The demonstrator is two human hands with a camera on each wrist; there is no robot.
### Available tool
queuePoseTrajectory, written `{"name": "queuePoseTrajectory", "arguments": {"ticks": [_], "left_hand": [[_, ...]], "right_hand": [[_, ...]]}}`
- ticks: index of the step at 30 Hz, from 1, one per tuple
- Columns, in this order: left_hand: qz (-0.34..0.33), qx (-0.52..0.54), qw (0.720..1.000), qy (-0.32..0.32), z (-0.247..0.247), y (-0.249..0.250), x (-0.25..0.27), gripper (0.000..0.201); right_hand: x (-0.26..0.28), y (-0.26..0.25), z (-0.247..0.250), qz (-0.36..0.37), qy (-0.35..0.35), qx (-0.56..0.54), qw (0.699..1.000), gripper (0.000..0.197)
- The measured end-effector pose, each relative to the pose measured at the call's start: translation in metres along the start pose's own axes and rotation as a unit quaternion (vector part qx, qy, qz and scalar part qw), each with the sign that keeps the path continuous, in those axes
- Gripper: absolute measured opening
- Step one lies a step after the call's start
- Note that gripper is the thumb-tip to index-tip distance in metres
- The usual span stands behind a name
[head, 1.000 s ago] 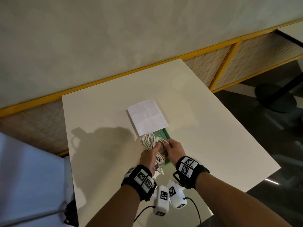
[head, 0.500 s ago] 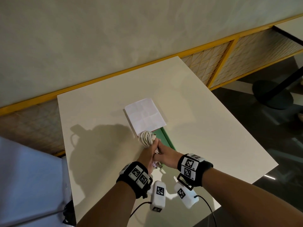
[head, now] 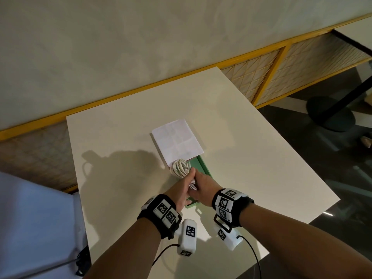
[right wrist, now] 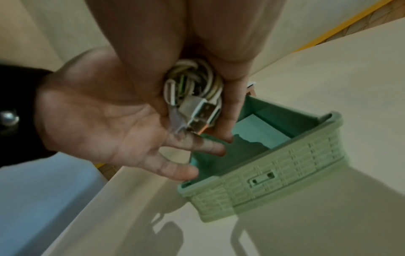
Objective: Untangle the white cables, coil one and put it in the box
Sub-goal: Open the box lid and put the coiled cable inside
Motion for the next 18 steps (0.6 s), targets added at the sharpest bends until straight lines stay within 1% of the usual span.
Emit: {"name": "queuePoseTrajectory", "arguments": {"ticks": [2,4,5,7,8,9,11,13,15,16,17,18], "left_hand": [[0.01,-0.007,1.0,-0.024,-0.001,-0.002,-0.001,0.07],[0.012,-0.016,0.999,-0.049,-0.005,-0.001,-0.001,0.071],[0.012,-0.019,0.999,-0.05,-0.005,-0.001,-0.003,0.072],[0.017,-0.024,0.999,-0.022,-0.003,0.002,-0.005,0.073],[0.018,-0.033,0.999,-0.006,0.0,0.004,-0.005,0.07],[0.013,-0.052,0.999,0.0,0.003,0.009,-0.003,0.066],[-0.009,-0.124,0.992,0.001,0.014,0.02,0.002,0.058],[-0.023,-0.18,0.982,0.052,0.048,0.028,0.008,0.045],[-0.038,-0.224,0.965,0.129,0.088,0.038,0.011,0.034],[-0.054,-0.257,0.949,0.173,0.107,0.046,0.011,0.031],[-0.078,-0.294,0.928,0.216,0.122,0.056,0.011,0.031],[-0.106,-0.329,0.906,0.245,0.132,0.066,0.008,0.035]], "right_hand": [[-0.002,0.005,0.001,-0.027,0.004,0.028,0.999,0.036],[-0.002,0.011,0.004,-0.062,0.009,0.05,0.997,0.034],[-0.003,0.013,0.004,-0.074,0.013,0.053,0.996,0.033],[-0.003,0.015,0.005,-0.088,0.024,0.06,0.994,0.031],[-0.004,0.015,0.007,-0.093,0.034,0.065,0.993,0.03],[-0.004,0.017,0.009,-0.097,0.046,0.073,0.992,0.03],[-0.004,0.023,0.013,-0.111,0.058,0.099,0.987,0.034],[-0.005,0.033,0.013,-0.138,0.054,0.153,0.977,0.039],[-0.005,0.043,0.01,-0.163,0.054,0.211,0.962,0.041],[-0.005,0.043,0.009,-0.165,0.069,0.257,0.95,0.041],[-0.005,0.041,0.011,-0.168,0.102,0.311,0.93,0.039],[-0.006,0.038,0.012,-0.183,0.12,0.342,0.914,0.036]]}}
Point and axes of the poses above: each hand's wrist, its own x-axis away from the middle knuckle, its own z-axis out of the back of the hand, y = z × x, the point moved 10 cm from there along -x, towards the middle knuckle, and after that the axes turned 9 degrees about -x, right-handed, at the moved point
